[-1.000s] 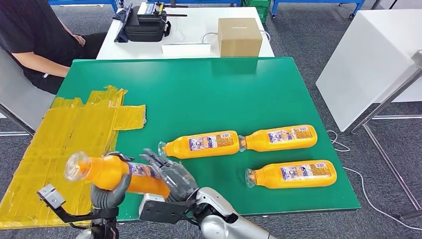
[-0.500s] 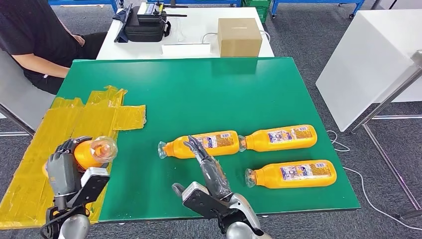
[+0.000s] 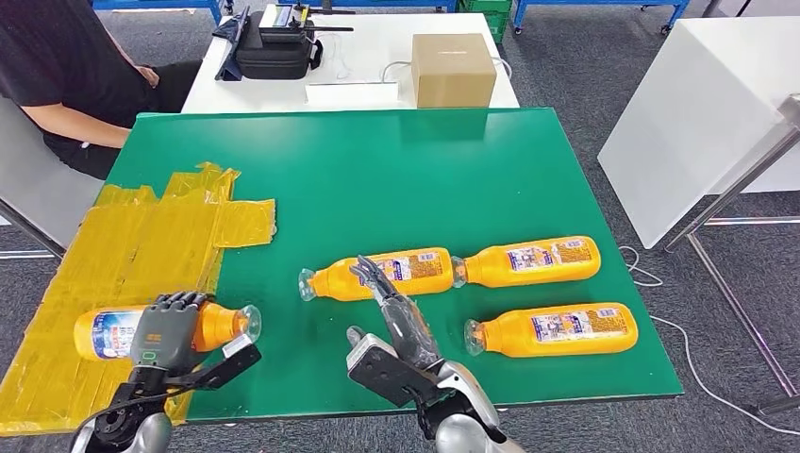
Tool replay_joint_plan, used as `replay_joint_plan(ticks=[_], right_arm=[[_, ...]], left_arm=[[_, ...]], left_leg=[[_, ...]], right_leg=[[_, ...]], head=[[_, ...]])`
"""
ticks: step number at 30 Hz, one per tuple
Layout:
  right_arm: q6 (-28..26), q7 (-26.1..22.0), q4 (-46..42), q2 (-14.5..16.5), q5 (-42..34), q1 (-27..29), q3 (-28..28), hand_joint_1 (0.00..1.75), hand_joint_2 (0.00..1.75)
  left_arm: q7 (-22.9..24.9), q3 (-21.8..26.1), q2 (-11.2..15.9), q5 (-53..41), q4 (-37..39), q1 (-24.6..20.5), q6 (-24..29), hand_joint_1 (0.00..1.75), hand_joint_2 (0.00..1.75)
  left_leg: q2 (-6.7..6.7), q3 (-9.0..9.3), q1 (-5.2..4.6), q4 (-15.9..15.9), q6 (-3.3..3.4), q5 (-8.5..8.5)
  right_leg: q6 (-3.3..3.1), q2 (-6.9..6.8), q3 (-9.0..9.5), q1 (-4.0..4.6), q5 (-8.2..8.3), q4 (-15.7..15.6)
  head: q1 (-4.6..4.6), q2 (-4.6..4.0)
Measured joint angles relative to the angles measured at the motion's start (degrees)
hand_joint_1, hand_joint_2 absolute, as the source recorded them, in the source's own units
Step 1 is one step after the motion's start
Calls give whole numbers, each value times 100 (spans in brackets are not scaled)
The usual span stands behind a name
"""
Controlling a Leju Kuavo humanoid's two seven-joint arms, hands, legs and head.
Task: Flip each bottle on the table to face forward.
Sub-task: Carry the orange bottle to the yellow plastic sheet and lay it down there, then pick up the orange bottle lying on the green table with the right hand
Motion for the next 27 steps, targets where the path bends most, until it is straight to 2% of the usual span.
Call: replay_joint_plan(ticks=[3,5,9,14,17,22,24,27], right_arm=[[29,21,-3,13,3,-23,-6,0,0],[56,34,-4,22,15,-38,-10,0,0],[119,163,-3,26,134,-77,-9,0,175],[132,374,8,-1,333,-117,-19,0,175],[117,440,10,-43,424,-117,-47,0,175],[-8,654,66,-168,942,-166,-195,0,175],[-16,729,113,-221,1157,-223,-265,0,175],[-16,802,179,-281,1334,-297,-361,0,175]], left_arm=[[-6,-109,83,-17,251,-52,-65,0,0],[51,-164,134,-97,375,-120,-122,0,0],[116,-208,196,-151,585,-231,-94,0,0],[146,-200,221,-101,678,-234,209,0,0],[-69,-173,210,290,654,-144,556,0,0],[-1241,126,-45,2225,144,65,1301,0,0],[-1636,250,-193,2912,-138,115,1295,0,0],[-1922,398,-394,3482,-511,148,1215,0,0]], left_leg=[[-5,0,-1,0,0,0],[-9,2,-1,0,0,0],[-9,12,-1,-1,-1,1],[-7,13,0,-1,-4,9],[-4,10,0,-1,-5,12],[-8,2,-1,-1,-5,13],[-7,0,-2,-1,-5,13],[-7,0,-3,-1,-5,12]], right_leg=[[0,-2,3,-1,0,0],[0,-3,7,-1,0,-1],[-5,-3,17,-1,3,-1],[-15,-2,15,0,9,0],[-15,-2,10,0,11,0],[-15,-3,6,-1,11,-1],[-14,-3,6,-1,12,-2],[-13,-3,5,-2,12,-3]], head=[[0,0],[0,0],[-1,0],[-1,0],[-1,0],[0,0],[-1,0],[1,0]])
